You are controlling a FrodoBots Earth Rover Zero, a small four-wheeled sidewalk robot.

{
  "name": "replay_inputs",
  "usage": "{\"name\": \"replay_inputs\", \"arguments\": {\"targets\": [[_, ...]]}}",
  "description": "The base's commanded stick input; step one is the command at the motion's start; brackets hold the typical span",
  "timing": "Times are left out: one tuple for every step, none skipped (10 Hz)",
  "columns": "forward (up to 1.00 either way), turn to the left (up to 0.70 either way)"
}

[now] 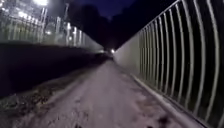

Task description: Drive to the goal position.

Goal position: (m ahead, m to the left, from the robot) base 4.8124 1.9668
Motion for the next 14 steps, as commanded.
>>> {"name": "replay_inputs", "arguments": {"targets": [[0.3, 0.01], [0.3, 0.01], [0.3, 0.01], [0.3, 0.01], [0.3, 0.01], [0.3, 0.01], [0.3, 0.01], [0.3, 0.01], [0.3, 0.01], [0.3, 0.01], [0.3, 0.37], [0.3, 0.75], [0.3, 0.75], [0.3, 0.75]]}}
